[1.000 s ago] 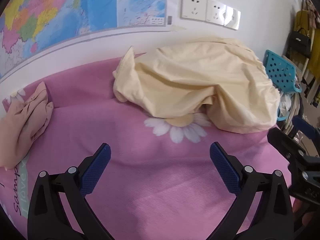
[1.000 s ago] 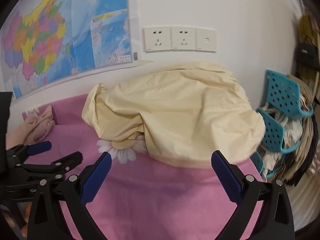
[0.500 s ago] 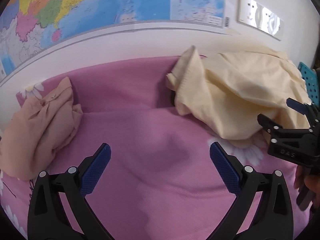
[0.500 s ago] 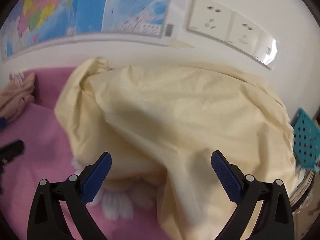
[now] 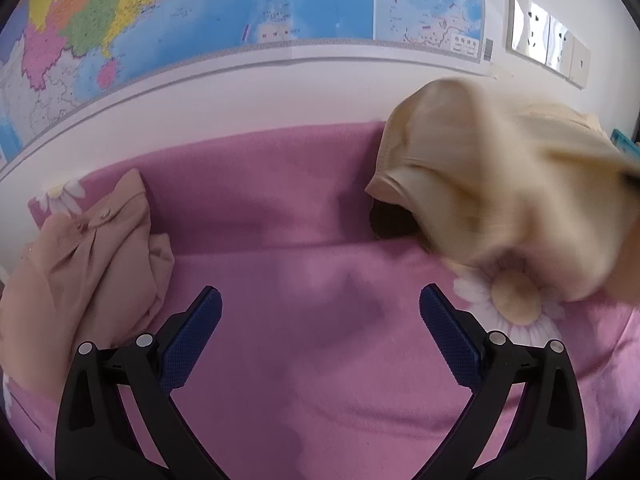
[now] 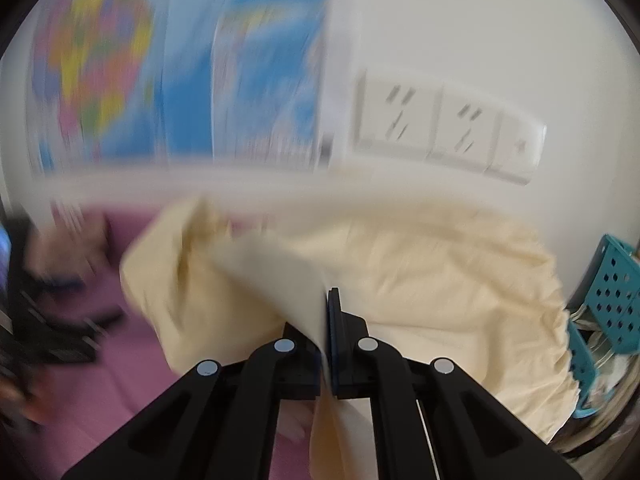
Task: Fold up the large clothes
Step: 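Reach the right tool into the pale yellow shirt and grasp its fabric, then lift the shirt with the right tool while the left tool grasps another edge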
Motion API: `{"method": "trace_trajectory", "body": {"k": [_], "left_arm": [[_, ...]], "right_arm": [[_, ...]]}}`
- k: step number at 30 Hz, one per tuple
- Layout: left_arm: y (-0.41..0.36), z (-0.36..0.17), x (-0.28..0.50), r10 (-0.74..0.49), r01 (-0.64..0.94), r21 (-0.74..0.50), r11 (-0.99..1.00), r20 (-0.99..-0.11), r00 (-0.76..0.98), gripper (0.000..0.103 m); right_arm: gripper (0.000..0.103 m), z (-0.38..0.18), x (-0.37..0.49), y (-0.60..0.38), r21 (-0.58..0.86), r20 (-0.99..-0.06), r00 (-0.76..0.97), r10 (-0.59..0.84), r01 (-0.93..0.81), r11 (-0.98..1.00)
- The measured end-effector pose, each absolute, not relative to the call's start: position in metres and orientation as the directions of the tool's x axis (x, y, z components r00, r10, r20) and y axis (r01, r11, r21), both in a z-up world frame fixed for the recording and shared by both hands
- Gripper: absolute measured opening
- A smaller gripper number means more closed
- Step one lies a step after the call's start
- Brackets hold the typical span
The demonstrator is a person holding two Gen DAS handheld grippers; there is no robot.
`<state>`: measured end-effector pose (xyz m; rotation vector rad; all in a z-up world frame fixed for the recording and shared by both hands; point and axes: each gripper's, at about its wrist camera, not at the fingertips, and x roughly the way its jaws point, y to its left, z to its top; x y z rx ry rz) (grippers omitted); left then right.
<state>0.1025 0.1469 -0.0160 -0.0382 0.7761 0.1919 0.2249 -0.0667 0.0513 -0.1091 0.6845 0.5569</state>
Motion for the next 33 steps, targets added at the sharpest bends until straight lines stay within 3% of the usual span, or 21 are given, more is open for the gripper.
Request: {"method": "trace_trajectory", "body": {"k": [5, 7, 11, 12, 14, 15, 17, 21, 25, 27, 30, 31, 32, 33], "left_arm": [[0.146, -0.010, 0.108, 0.097, -0.129, 0.002, 0.992, -0.668, 0.738, 0.098], [0.142, -0.010, 0.111, 0.072, -0.089, 0.006, 0.996, -0.651, 0.755, 0.098], [0.132, -0.023, 0.121, 0.054, -0.042, 0.034, 0.999, -0.663, 0.747, 0.098], [0.132, -0.028, 0.123, 0.046, -0.032, 0.033, 0.999, -0.673, 0.738, 0.098], [0.133, -0.034, 0.127, 0.056, -0.039, 0.039, 0.998, -0.687, 0.725, 0.097], [0.135, -0.037, 0.128, 0.048, -0.036, 0.033, 0.999, -0.694, 0.718, 0.097], [0.137, -0.039, 0.129, 0.034, -0.033, 0.015, 0.999, -0.701, 0.712, 0.097], [0.141, -0.038, 0.133, 0.033, -0.031, 0.015, 0.999, -0.697, 0.716, 0.097], [0.144, -0.038, 0.133, 0.030, -0.034, 0.009, 0.999, -0.700, 0.714, 0.097], [0.141, -0.036, 0.128, 0.026, -0.032, 0.004, 0.999, -0.699, 0.714, 0.097], [0.140, -0.033, 0.125, 0.026, -0.032, 0.004, 0.999, -0.698, 0.716, 0.097], [0.141, -0.032, 0.125, 0.022, -0.030, 0.002, 1.000, -0.697, 0.716, 0.097], [0.144, -0.031, 0.124, 0.018, -0.028, -0.003, 1.000, -0.694, 0.720, 0.097], [0.147, -0.028, 0.121, 0.017, -0.028, -0.005, 1.000, -0.690, 0.724, 0.097]], "right_arm": [[0.003, 0.098, 0.241, -0.120, 0.270, -0.521, 0.648, 0.555, -0.491, 0.828], [0.003, 0.099, 0.249, -0.128, 0.328, -0.531, 0.611, 0.587, -0.490, 0.807], [0.005, 0.072, 0.237, -0.116, 0.237, -0.643, 0.545, 0.538, -0.526, 0.817], [0.012, 0.065, 0.232, -0.111, 0.190, -0.673, 0.543, 0.502, -0.528, 0.827], [0.061, 0.056, 0.218, -0.113, 0.088, -0.689, 0.586, 0.426, -0.516, 0.852], [0.067, 0.053, 0.206, -0.110, 0.040, -0.682, 0.606, 0.408, -0.527, 0.849], [0.090, 0.051, 0.183, -0.102, -0.031, -0.669, 0.629, 0.397, -0.557, 0.830], [0.097, 0.037, 0.130, -0.063, -0.235, -0.635, 0.670, 0.384, -0.641, 0.730], [0.097, -0.019, 0.096, -0.004, -0.576, -0.586, 0.765, 0.266, -0.625, 0.527], [0.096, -0.045, 0.102, 0.014, -0.669, -0.552, 0.805, 0.219, -0.584, 0.460], [0.083, -0.069, 0.120, 0.027, -0.790, -0.451, 0.882, 0.139, -0.467, 0.397], [0.065, -0.073, 0.130, 0.030, -0.805, -0.448, 0.886, 0.124, -0.460, 0.376], [0.032, -0.070, 0.136, 0.029, -0.789, -0.473, 0.871, 0.135, -0.487, 0.375], [0.011, -0.059, 0.145, 0.026, -0.738, -0.522, 0.839, 0.155, -0.535, 0.411]]}}
